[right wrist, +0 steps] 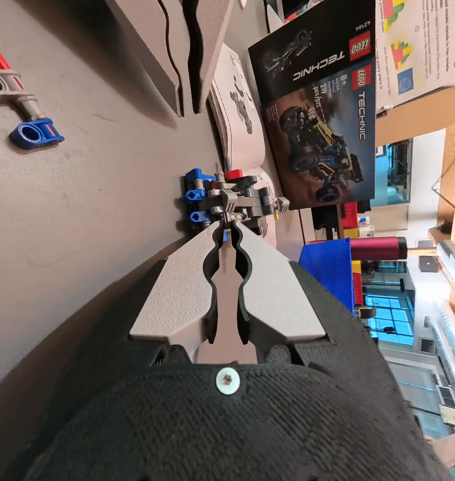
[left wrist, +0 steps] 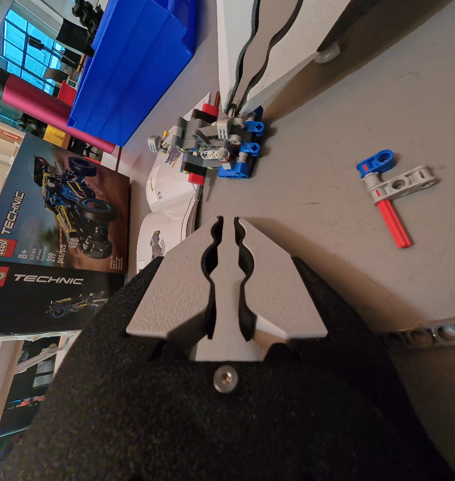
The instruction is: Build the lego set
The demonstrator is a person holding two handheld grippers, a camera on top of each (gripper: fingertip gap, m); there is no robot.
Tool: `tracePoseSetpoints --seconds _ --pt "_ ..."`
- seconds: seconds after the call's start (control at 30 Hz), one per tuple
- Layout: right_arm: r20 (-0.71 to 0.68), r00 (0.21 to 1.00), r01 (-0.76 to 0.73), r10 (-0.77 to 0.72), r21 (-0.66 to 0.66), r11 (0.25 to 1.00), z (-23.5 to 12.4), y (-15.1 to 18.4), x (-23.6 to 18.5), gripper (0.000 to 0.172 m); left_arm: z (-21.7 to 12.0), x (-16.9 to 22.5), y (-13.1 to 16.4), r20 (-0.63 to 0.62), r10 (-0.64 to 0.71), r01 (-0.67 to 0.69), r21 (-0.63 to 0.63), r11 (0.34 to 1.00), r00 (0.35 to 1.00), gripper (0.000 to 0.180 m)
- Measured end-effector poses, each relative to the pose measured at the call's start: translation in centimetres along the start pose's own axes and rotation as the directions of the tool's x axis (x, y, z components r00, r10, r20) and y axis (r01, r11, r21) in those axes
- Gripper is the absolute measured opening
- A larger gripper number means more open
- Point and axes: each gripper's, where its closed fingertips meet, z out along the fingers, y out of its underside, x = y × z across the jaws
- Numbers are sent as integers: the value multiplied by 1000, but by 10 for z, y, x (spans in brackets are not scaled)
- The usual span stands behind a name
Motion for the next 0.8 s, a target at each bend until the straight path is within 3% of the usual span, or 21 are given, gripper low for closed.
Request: tracePoseSetpoints --seconds 0.1,0.2,0.4,0.53,0.63,0.8 --pt "33 995 -98 97 36 995 -2 -1 3 5 0 1 0 -2 6 -6 -2 1000 1000 6" --pt "162 956 -259 243 87 962 -8 -5 0 11 1 1 0 -3 6 -6 -2 1000 1000 6" --pt "325 806 -560 495 147 815 -12 -12 21 24 1 1 0 -3 8 -8 -2 1000 1000 5" --pt "374 802 -533 466 98 840 2 -6 13 23 1 2 1 -4 13 -13 -4 1000 1000 5" --pt "418 798 -520 435 113 846 3 -12 9 8 1 2 1 -4 13 -13 -3 1000 1000 4" --pt "378 883 -363 279 169 916 2 -14 6 5 2 2 1 -3 14 -14 -2 1000 1000 4"
